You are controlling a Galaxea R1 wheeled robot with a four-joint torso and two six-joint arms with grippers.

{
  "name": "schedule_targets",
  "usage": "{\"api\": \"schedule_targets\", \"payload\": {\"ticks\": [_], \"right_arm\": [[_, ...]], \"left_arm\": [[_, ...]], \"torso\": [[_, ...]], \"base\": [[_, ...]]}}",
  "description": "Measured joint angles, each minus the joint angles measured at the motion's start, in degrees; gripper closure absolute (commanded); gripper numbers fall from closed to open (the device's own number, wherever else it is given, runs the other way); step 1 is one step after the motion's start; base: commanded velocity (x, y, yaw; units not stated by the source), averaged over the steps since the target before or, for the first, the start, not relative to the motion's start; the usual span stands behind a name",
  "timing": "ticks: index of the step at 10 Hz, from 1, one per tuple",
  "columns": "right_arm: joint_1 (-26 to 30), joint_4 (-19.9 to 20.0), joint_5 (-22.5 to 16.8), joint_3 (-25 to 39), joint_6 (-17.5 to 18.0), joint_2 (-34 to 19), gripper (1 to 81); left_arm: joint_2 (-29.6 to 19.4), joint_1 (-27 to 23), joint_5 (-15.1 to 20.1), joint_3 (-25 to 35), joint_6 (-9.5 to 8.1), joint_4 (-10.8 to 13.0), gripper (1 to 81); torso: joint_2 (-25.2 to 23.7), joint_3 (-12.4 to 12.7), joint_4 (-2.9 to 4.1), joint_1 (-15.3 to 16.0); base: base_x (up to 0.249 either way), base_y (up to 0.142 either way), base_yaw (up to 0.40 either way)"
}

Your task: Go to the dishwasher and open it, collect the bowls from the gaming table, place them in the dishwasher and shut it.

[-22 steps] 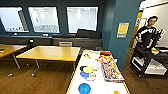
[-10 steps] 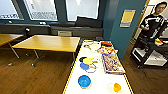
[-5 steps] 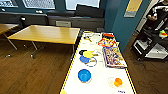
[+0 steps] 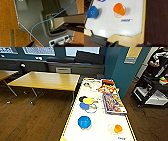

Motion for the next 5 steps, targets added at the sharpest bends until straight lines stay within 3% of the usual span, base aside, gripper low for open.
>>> {"api": "schedule_targets", "payload": {"ticks": [3,5], "right_arm": [[9.2,0.1,-8.4,-5.5,5.9,3.8,1.0],[11.9,0.1,-11.7,-8.2,8.7,7.9,1.0]], "left_arm": [[0.0,0.0,0.0,0.0,-0.02,0.0,1.0],[0.0,0.0,0.0,0.0,-0.41,0.0,1.0]], "torso": [[0.0,0.0,0.00,0.0],[0.0,0.0,0.00,0.0]], "base": [[0.000,0.000,0.000],[0.000,0.000,0.000]]}}
